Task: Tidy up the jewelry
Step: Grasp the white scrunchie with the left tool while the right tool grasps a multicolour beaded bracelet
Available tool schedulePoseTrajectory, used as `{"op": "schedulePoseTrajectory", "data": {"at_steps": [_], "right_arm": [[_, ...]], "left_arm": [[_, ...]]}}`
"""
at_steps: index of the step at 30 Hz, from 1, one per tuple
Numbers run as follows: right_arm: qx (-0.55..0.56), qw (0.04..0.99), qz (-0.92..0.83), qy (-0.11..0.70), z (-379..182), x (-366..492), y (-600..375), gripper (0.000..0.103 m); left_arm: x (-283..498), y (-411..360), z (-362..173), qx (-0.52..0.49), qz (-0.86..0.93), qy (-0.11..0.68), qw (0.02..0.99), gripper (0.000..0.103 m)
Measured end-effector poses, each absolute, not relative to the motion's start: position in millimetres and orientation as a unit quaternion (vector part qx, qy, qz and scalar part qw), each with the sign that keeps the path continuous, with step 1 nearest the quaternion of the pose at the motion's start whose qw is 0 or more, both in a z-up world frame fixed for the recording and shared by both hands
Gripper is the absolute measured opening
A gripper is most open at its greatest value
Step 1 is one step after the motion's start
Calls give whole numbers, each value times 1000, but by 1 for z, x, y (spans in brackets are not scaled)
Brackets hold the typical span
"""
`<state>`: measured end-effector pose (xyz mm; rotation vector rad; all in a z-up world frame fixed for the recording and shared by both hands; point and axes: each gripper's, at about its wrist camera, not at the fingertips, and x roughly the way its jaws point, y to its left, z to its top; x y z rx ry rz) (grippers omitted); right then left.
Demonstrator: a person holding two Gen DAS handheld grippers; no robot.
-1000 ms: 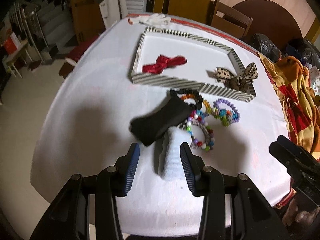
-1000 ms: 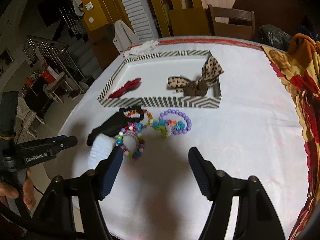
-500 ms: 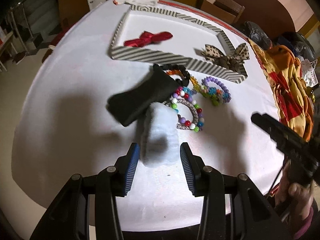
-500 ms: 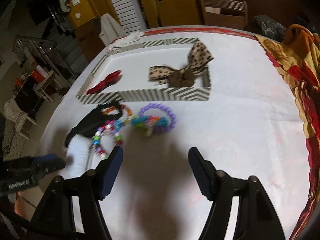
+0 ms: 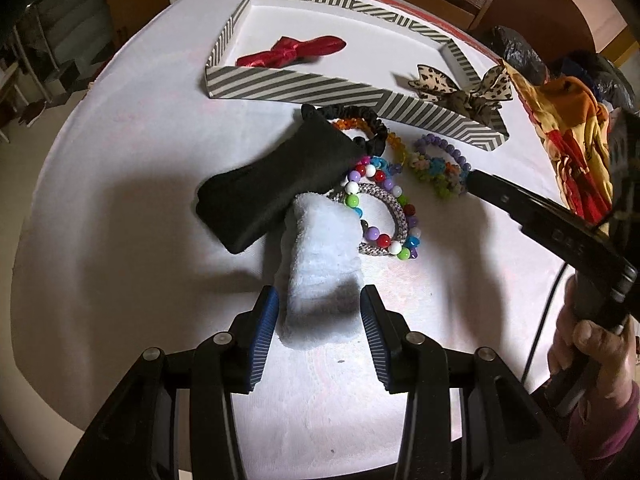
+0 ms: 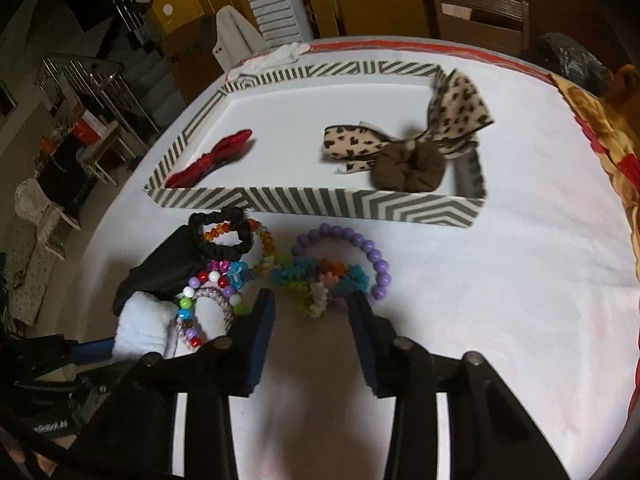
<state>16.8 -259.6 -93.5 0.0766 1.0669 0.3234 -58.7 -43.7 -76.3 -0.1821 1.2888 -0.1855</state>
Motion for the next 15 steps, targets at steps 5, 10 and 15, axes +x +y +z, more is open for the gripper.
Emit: {"op": "schedulePoseTrajectory", "data": {"at_steps": [5, 10, 15], "right_arm": [[34, 840, 152, 519, -110, 28, -254, 22], [39, 844, 154, 513, -109, 27, -255, 7], [68, 856, 161, 487, -84, 19, -267, 6]], "left_arm": [[-56, -46, -83, -77, -88, 606, 786, 50], [-57, -42, -86, -85, -93, 605, 786, 48], [-56, -38, -79, -91, -97, 599, 789, 31]]}}
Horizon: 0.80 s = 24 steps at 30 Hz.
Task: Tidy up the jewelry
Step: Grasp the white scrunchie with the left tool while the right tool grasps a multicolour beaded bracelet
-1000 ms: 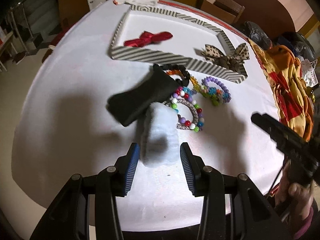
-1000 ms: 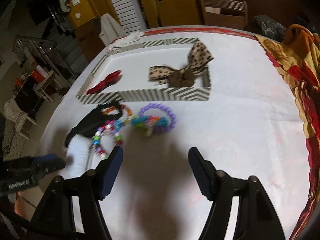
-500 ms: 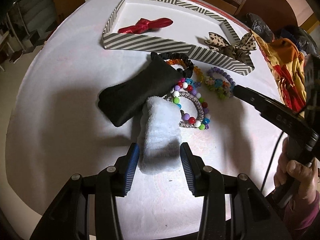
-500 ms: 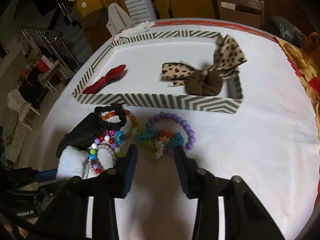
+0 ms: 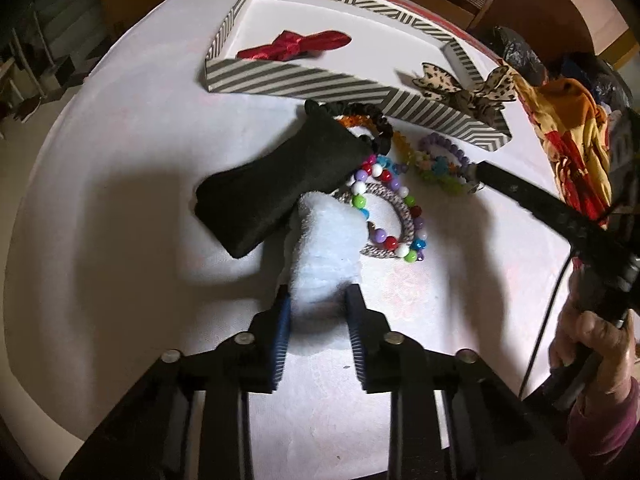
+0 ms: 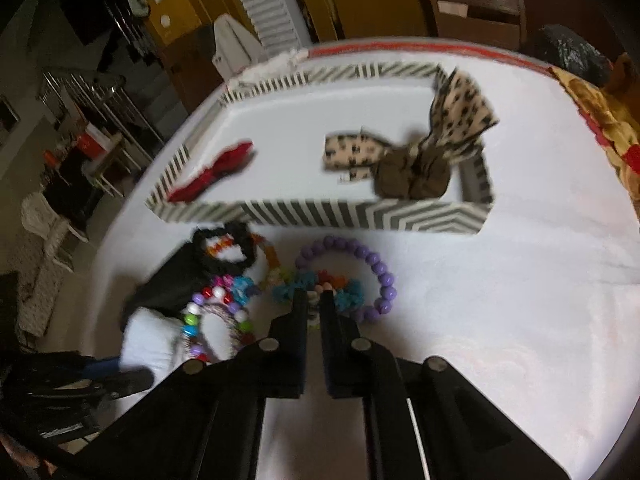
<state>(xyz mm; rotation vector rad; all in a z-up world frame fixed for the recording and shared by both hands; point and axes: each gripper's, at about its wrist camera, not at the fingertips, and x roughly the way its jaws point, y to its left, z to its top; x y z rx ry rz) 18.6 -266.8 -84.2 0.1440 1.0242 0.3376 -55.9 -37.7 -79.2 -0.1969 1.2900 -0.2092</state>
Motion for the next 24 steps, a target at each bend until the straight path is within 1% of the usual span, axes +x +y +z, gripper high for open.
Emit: {"op": "schedulePoseTrajectory", "data": {"at_steps": [6, 16, 24], "right_arm": [[88, 868, 169, 459, -52, 11, -281, 6], [82, 888, 180, 414, 0, 4, -286, 6], [74, 892, 186, 405, 19, 2, -285, 6]], "left_arm": [[-58, -43, -60, -79, -104, 585, 801, 24], [-52, -49, -20, -74, -110, 546, 827, 23], [-37, -47, -2, -71, -106, 523, 843, 23]]}}
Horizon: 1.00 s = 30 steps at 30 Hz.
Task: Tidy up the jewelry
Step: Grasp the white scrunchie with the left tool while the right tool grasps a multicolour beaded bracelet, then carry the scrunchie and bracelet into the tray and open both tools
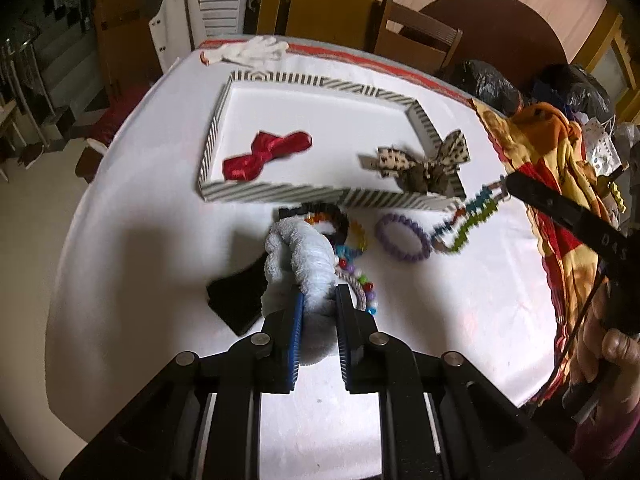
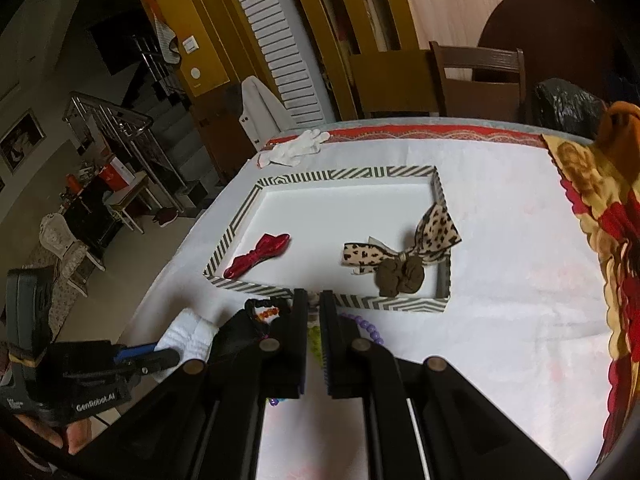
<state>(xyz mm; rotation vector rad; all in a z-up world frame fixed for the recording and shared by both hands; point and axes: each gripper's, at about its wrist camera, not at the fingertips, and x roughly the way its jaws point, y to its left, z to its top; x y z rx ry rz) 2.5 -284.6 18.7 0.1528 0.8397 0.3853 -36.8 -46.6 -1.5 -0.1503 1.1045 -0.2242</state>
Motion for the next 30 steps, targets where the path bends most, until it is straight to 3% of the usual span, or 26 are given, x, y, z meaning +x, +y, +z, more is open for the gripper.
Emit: {"op": "schedulePoseTrajectory", "data": {"at_steps": [14, 30], "right_arm": [[59, 893, 197, 401, 31, 29, -267, 6], [47, 882, 212, 419, 28, 89, -222, 6]], "left_arm": [[17, -37, 18, -45, -88, 495, 863, 23], [106, -3, 4, -51, -71, 510, 856, 23]]}}
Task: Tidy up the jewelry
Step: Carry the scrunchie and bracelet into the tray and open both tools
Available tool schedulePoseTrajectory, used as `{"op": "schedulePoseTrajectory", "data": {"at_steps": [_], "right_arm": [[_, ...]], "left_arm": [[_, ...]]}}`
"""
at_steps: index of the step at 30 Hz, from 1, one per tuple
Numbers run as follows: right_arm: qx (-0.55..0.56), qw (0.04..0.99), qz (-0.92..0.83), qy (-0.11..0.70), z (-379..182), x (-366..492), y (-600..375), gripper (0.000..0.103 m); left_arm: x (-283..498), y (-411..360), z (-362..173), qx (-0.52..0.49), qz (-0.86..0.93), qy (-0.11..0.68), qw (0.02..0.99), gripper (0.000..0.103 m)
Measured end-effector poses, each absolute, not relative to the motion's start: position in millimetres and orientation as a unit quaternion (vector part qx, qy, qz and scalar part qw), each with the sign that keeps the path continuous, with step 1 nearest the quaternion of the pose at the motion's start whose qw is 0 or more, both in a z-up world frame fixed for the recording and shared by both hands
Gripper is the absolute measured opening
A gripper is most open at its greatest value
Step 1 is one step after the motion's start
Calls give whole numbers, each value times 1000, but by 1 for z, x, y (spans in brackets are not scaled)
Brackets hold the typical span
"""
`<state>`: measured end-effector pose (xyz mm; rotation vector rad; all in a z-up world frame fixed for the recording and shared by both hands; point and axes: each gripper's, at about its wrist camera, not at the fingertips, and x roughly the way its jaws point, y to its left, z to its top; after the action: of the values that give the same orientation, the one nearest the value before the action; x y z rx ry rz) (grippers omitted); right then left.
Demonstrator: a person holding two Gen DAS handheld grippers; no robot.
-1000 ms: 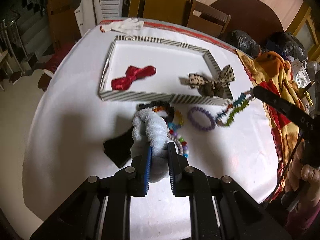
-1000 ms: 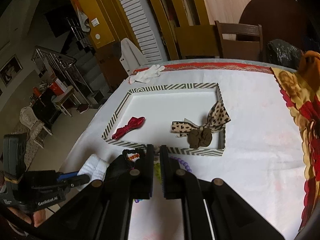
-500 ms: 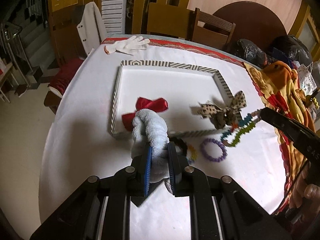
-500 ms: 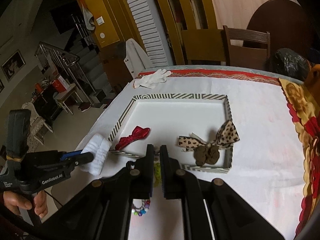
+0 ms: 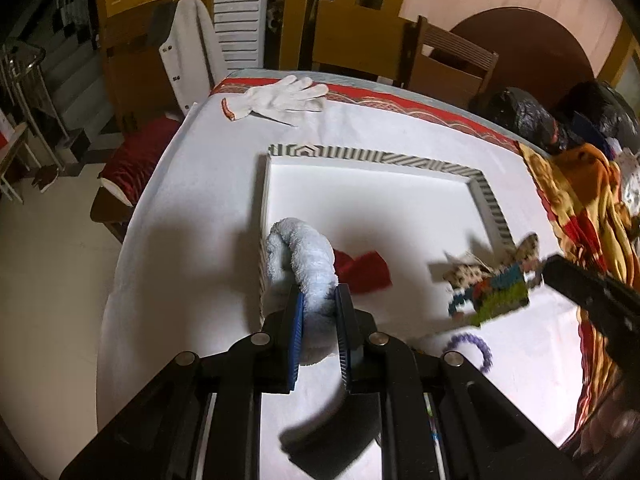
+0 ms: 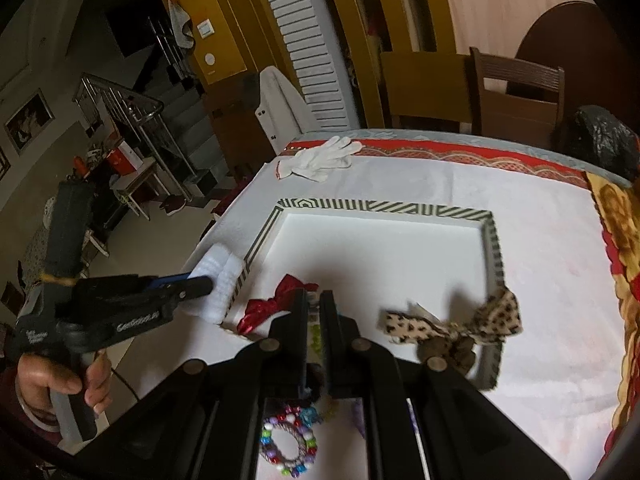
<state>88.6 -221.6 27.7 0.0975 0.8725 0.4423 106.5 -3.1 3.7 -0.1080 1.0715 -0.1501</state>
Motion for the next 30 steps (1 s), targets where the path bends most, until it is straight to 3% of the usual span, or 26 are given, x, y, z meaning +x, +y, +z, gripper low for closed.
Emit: {"op": "schedulePoseTrajectory", "data": {"at_steps": [19, 30], "right_arm": [[49, 851, 232, 469, -14, 130, -167, 6], [76, 819, 150, 548, -87, 142, -213, 6]], "left_arm": [[190, -10, -32, -44, -77, 530, 843, 23], [208, -8, -68, -46, -67, 554, 829, 23]]}}
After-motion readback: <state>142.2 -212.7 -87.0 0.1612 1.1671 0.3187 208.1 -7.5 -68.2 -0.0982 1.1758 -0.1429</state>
